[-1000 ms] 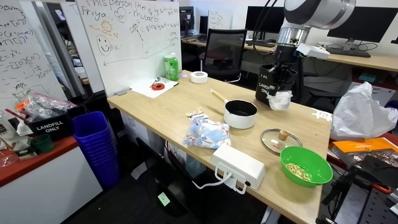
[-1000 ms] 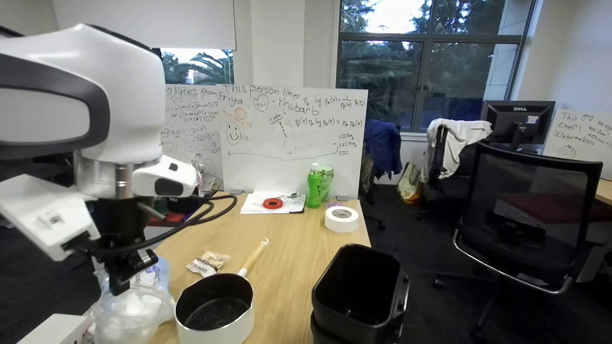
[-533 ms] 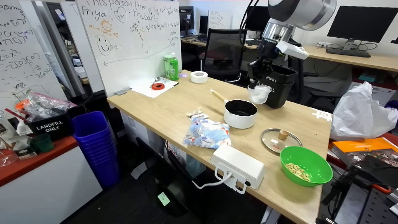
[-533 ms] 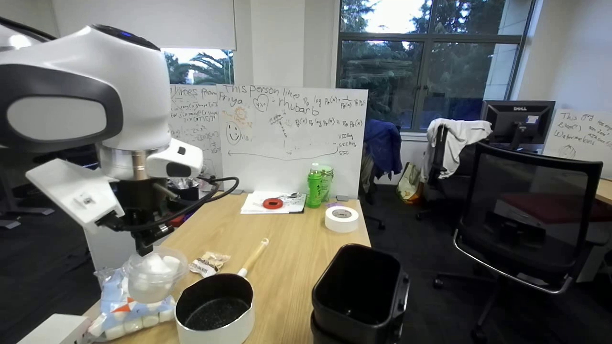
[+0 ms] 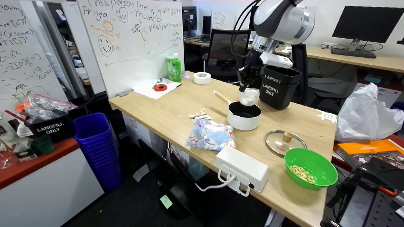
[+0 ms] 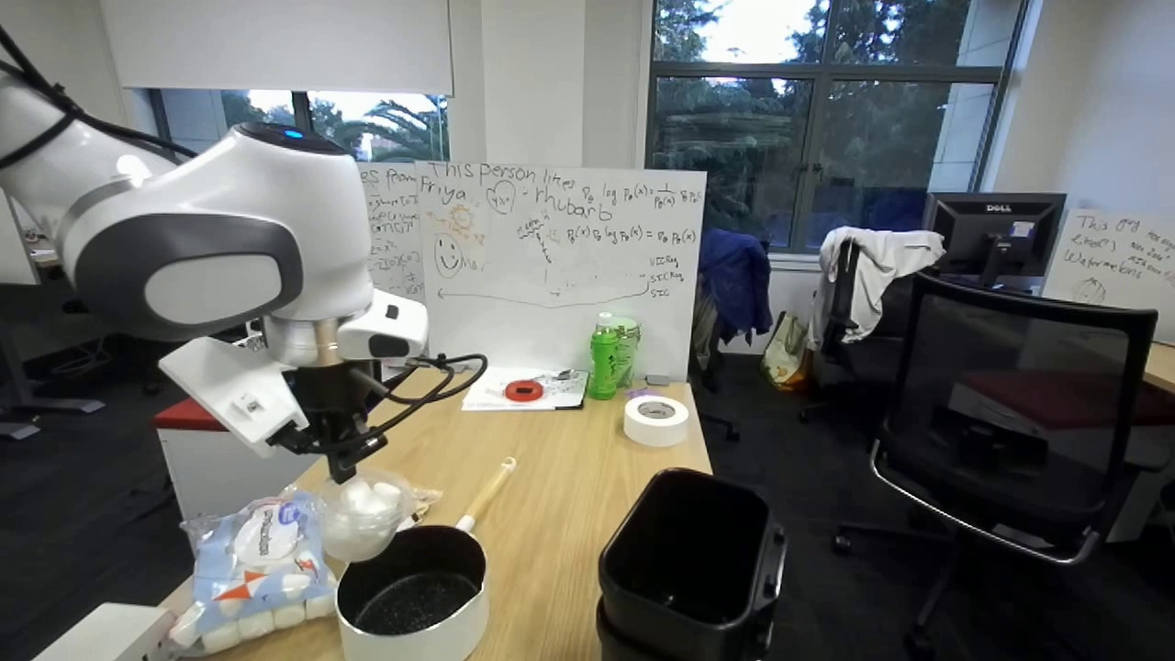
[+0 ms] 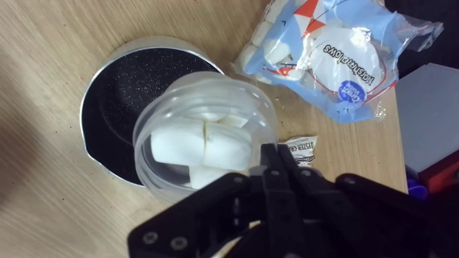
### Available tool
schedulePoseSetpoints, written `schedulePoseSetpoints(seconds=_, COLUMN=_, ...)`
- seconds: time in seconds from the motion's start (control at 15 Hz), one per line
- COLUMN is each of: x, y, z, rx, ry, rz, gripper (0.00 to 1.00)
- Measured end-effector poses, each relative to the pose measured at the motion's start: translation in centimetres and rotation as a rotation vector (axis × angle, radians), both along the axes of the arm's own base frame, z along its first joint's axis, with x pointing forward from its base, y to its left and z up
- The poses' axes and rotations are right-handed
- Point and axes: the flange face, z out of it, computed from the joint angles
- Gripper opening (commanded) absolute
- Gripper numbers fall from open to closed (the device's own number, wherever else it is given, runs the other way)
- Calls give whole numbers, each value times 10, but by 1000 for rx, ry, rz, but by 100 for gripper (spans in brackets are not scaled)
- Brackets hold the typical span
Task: Place the clear bowl inside the white saucepan
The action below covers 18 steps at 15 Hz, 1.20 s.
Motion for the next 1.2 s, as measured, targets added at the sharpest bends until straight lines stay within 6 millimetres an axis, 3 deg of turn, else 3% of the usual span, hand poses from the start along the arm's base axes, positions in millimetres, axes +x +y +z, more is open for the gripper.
schedulePoseSetpoints(seconds=0.67, x=8, y=-1, z=-7, rx=-6, ry=5, rz=-24, gripper=0)
schedulePoseSetpoints(seconds=1.2, x=30, y=1, z=-68, rx=0, ry=-129, rz=-220, gripper=0)
